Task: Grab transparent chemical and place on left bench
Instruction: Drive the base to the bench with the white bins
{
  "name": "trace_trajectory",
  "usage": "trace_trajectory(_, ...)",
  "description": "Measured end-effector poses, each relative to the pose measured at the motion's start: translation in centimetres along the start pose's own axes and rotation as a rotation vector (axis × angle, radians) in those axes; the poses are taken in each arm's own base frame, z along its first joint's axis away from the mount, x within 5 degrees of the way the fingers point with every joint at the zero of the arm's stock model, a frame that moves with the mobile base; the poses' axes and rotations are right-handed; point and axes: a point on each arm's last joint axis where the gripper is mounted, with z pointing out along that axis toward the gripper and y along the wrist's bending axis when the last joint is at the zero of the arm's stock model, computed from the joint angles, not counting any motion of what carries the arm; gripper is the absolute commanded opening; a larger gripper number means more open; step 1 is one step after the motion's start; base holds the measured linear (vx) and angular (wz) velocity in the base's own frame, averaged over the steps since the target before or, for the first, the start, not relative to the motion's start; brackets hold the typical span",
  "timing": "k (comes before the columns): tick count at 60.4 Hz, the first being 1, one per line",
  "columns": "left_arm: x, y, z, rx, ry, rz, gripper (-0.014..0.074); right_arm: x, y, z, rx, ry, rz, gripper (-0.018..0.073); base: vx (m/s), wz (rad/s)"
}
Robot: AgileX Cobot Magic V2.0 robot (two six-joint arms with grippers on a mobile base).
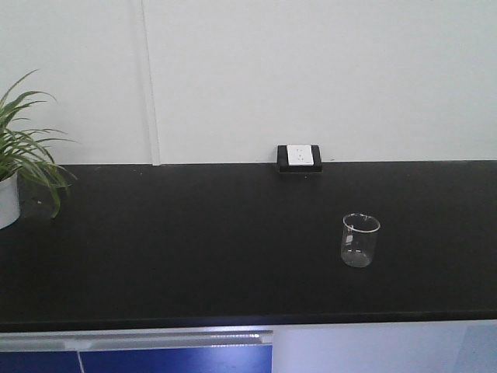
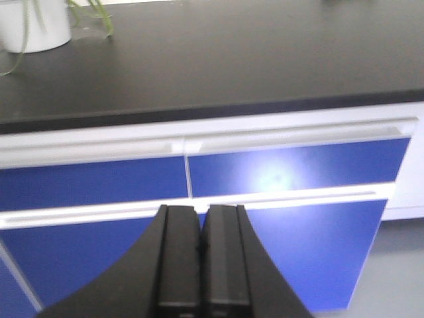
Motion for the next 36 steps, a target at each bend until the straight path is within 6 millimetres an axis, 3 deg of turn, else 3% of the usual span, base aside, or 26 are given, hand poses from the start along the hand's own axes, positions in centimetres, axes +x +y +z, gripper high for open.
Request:
trace_trajectory(20, 0.0, 0.0, 0.0, 0.0, 0.0, 0.0, -0.0003, 0.0, 0.0, 0.0, 0.0, 0.0, 0.0, 0.0139, -0.34, 0.3)
trace_trajectory(36, 0.0, 0.0, 0.0, 0.0, 0.0, 0.0, -0.0003, 0.01, -0.01, 0.0, 0.001, 0.001, 0.0, 0.0139, -0.22, 0.67)
